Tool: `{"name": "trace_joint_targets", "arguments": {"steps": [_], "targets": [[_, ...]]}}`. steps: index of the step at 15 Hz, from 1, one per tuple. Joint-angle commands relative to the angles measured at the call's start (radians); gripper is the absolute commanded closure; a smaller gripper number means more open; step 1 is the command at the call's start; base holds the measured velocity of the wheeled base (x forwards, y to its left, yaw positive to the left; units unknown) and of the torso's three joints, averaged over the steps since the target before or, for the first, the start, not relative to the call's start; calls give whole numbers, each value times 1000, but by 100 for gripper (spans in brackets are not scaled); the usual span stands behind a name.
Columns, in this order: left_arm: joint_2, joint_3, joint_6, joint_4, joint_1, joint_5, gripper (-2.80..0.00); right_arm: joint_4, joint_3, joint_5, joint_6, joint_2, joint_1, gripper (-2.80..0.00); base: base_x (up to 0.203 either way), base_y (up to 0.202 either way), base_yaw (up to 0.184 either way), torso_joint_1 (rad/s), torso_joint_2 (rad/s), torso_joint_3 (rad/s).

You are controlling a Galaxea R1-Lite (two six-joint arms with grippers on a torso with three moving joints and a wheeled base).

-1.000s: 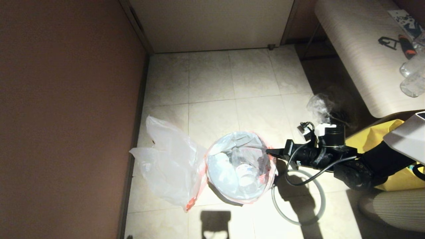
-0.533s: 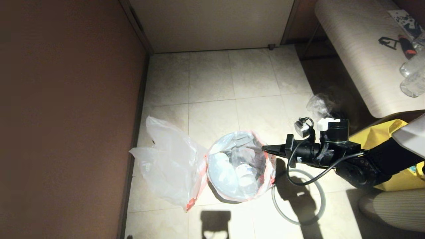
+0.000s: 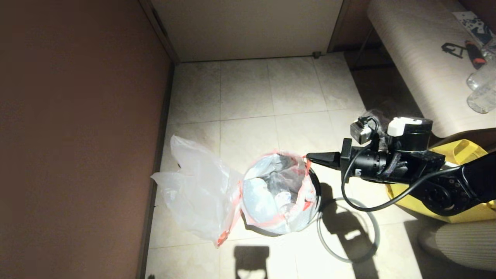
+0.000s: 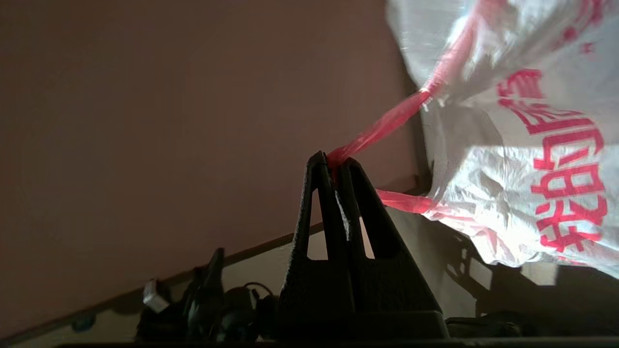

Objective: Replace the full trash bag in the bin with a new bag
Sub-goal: Place the trash bag on the floor

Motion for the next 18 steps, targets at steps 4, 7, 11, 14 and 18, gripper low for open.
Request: {"name": "trace_joint_targets", "arguments": {"steps": [4, 7, 11, 14, 18], "targets": [[1, 0, 1, 0, 0, 0, 0, -5, -12, 4, 4, -64, 51, 0, 0, 0, 0, 0, 0, 0], [1, 0, 1, 0, 0, 0, 0, 21, -23, 4, 6, -126, 66, 0, 0, 0, 0, 0, 0, 0], [1, 0, 1, 0, 0, 0, 0, 50, -61, 3, 48, -238, 94, 0, 0, 0, 0, 0, 0, 0], [1, 0, 1, 0, 0, 0, 0, 100, -113, -14, 49, -297, 106, 0, 0, 0, 0, 0, 0, 0], [1, 0, 1, 1, 0, 0, 0, 178, -241, -25, 50, -384, 106, 0, 0, 0, 0, 0, 0, 0]]}}
